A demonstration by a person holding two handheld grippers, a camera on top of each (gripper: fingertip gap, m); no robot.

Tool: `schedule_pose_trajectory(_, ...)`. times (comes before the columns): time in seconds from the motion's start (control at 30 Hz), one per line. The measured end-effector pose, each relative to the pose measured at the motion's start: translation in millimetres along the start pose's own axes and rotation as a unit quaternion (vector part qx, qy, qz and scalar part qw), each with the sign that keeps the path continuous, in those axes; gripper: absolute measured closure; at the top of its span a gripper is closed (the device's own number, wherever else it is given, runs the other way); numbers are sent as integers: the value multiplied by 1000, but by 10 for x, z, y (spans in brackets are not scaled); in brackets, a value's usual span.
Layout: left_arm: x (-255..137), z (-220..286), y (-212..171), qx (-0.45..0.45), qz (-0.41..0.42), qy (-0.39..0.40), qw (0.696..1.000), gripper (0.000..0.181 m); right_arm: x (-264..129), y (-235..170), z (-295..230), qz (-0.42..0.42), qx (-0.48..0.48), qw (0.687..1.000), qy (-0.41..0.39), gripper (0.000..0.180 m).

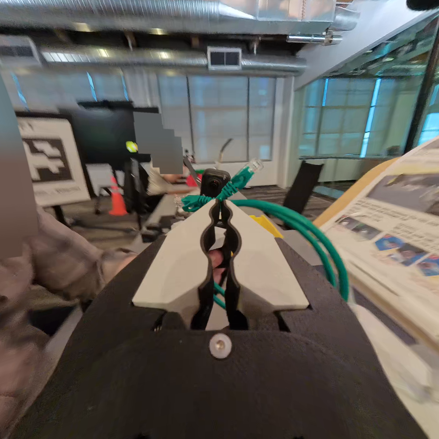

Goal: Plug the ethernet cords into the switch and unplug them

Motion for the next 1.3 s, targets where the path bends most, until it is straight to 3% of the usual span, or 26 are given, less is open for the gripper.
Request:
schedule_pose_trajectory(0.07, -48, -35, 43, 5, 8, 24, 1000, 177, 16, -64, 64, 15, 58, 998, 11, 180)
schedule_pose_trajectory(0.17, -70, -65, 73, 15, 27, 52, 998, 177, 43, -109, 88, 29, 67, 997, 4, 180)
schedule_pose_trajectory(0.33, -124, -66, 131, 48, 32, 83, 995, 178, 199, -214, 56, 95, 208, 972, 51, 180)
schedule_pose_trajectory(0.43, -114, -82, 100, 45, 10, 84, 995, 178, 159, -203, 89, 83, 133, 987, 26, 175)
schedule_pose_trajectory(0.47, -113, -64, 111, 31, 15, 66, 997, 178, 141, -205, 122, 55, 89, 995, -2, 156)
schedule_pose_trajectory(0.57, -150, -68, 162, 20, 12, 68, 997, 178, 80, -160, 96, -35, -118, 989, -83, 148)
schedule_pose_trajectory(0.67, -149, -74, 160, -8, -7, 60, 998, 178, 58, -88, 7, -115, -316, 928, -159, 146)
schedule_pose_trajectory(0.77, -126, -99, 116, -39, -23, 57, 997, 178, 78, -105, -59, -205, -491, 819, -216, 147)
schedule_pose_trajectory(0.83, -100, -103, 84, -58, -34, 52, 996, 178, 96, -130, -82, -242, -565, 753, -235, 150)
schedule_pose_trajectory(0.93, -54, -90, 44, -77, -46, 42, 995, 178, 115, -184, -86, -270, -617, 698, -243, 155)
schedule_pose_trajectory(1.1, -15, -91, 3, -96, -53, 37, 993, 178, 137, -214, -104, -279, -645, 667, -247, 162)
schedule_pose_trajectory(1.3, -8, -102, -8, -106, -50, 32, 993, 178, 107, -226, -79, -284, -639, 672, -244, 179)
Point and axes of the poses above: each gripper's, where its closed fingertips meet, x out along the fingers, y out of its top, z = x × y across the jaws, the point moved 5 cm from there along -x, back along the fingers, and after that the axes turned 2 degrees about -x, right-handed, at the moved point
